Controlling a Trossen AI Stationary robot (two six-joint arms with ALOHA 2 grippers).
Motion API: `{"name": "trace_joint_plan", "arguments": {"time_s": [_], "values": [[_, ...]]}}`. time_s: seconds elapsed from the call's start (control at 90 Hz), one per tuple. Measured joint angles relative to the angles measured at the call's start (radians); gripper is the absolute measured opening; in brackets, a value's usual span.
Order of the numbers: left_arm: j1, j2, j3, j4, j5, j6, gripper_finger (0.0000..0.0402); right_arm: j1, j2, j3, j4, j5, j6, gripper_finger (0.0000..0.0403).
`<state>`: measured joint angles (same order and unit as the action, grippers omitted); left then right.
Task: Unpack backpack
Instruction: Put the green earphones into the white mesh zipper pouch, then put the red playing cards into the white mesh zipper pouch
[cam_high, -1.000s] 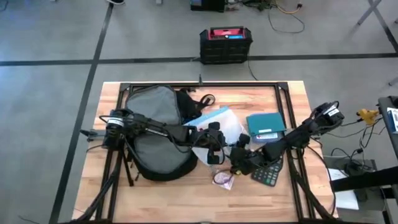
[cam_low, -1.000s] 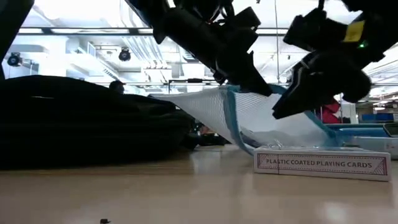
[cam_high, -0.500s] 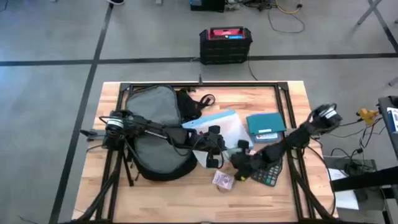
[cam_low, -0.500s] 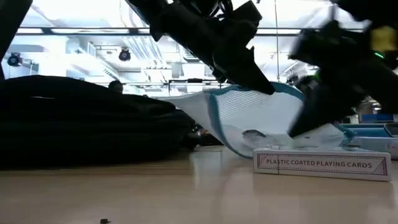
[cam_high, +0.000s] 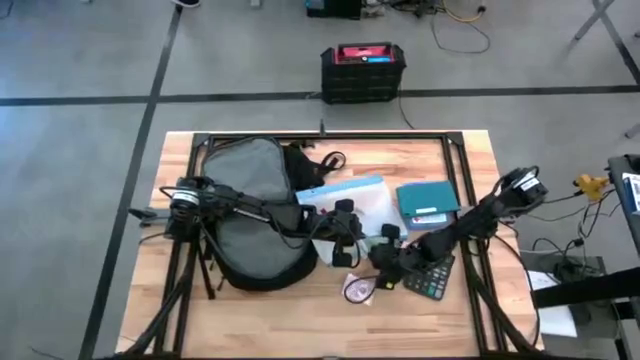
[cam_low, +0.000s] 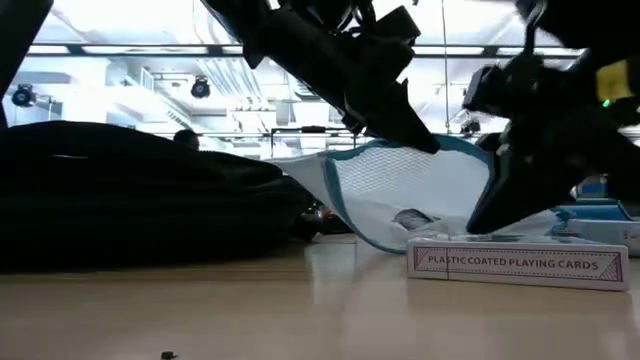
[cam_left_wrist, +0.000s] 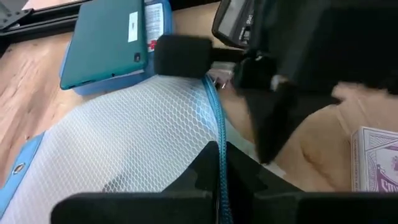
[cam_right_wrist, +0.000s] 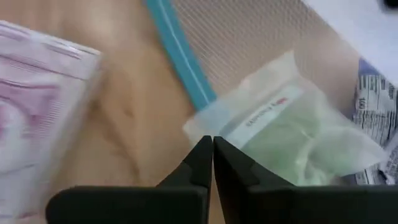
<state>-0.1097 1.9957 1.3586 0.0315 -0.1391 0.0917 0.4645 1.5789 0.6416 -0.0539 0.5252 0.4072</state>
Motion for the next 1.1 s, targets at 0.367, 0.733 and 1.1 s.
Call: {"name": "trace_joint_plan", "arguments": {"time_s": [0.367,0.733,1.1], "values": [[-0.002,0.0,0.0,-0.007,0.0,-0.011,0.0,-0.111,-0.033,0.007,-0.058,0.148,-0.021,0.0001],[0.0,0.0,0.0,-0.016,0.0,-0.015,0.0,0.133,-0.137,0.022,-0.031,0.011,0.042,0.0007],[0.0,0.0,0.0,-0.069,0.0,-0.024,0.0,0.254,0.005,0.11,0.037,0.086,0.184,0.019]]}}
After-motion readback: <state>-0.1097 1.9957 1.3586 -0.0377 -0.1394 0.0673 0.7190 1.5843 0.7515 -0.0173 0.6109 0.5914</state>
